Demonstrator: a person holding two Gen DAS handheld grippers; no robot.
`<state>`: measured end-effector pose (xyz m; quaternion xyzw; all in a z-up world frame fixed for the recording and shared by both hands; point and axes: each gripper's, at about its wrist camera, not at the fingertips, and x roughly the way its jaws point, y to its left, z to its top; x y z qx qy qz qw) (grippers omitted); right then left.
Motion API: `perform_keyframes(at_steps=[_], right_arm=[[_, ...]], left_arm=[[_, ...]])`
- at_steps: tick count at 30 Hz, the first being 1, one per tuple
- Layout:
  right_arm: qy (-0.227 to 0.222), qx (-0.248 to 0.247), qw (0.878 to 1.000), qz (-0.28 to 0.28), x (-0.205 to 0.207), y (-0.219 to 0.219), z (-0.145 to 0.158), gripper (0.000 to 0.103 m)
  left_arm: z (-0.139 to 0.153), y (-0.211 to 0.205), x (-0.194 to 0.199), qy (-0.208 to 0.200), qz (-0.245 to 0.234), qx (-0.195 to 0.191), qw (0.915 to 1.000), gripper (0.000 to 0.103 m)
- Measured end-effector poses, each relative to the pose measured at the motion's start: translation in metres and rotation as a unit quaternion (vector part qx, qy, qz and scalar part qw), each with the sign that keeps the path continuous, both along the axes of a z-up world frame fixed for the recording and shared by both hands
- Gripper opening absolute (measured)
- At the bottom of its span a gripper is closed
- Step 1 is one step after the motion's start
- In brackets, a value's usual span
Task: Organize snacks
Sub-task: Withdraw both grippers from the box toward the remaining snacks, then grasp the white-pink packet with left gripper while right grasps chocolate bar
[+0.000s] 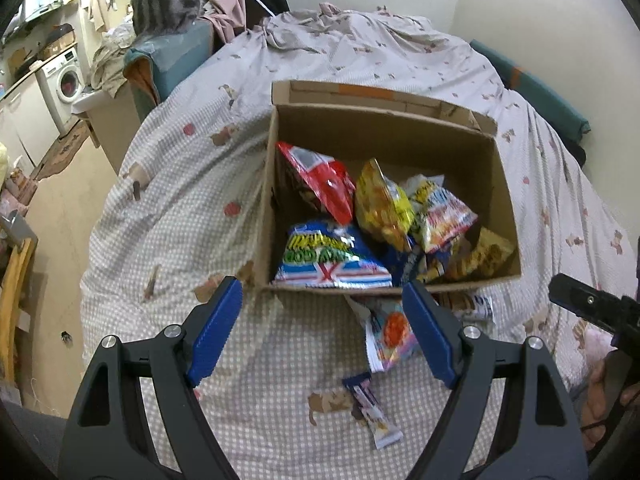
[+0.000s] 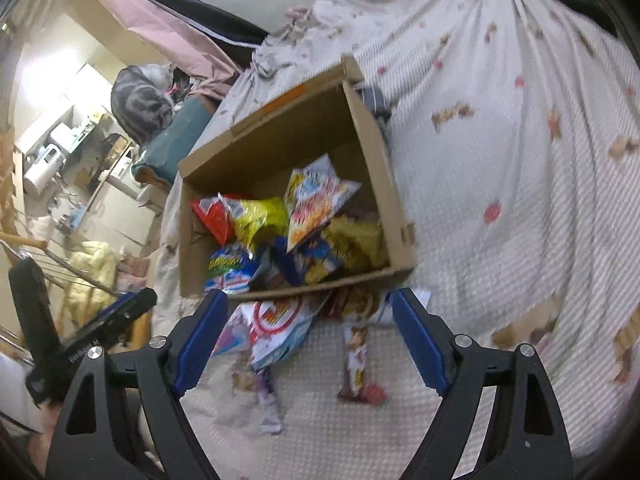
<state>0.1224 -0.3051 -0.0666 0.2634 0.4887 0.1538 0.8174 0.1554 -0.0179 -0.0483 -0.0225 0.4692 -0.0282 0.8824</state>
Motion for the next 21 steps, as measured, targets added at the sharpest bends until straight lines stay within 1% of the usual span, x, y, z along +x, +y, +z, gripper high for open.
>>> perform_keyframes(at_steps=[5,9,12,15,17,21], right_arm=[[0.022,0.0,1.0,0.001,-0.006,0.004,-0.006,0.087],[0.043,0.011,0.999,-0.01,-0.012,0.001,-0.014,0.087],[0.054,0.013,0.998,-0.016,-0.013,0.0,-0.018,0.087],[0.06,0.007,0.998,-0.015,-0.012,0.001,-0.021,0.087],[0.065,0.007,0.998,-0.017,-0.013,0.001,-0.022,0.087],[0.071,0.015,0.997,-0.032,-0.01,-0.006,-0.025,0.087]], left_arm=[[-0.008,0.001,-0.01,0.019,0.004,-0.009,0.9998,0.08],[-0.02,0.007,-0.015,0.047,0.016,-0.028,0.9984,0.08],[-0.029,0.006,-0.017,0.068,0.013,-0.034,0.997,0.08],[-0.04,-0.001,-0.019,0.09,0.001,-0.036,0.9953,0.08],[-0.046,-0.009,-0.018,0.104,-0.012,-0.047,0.9934,0.08],[-0.065,-0.032,-0.008,0.139,-0.018,-0.057,0.9886,0.08]])
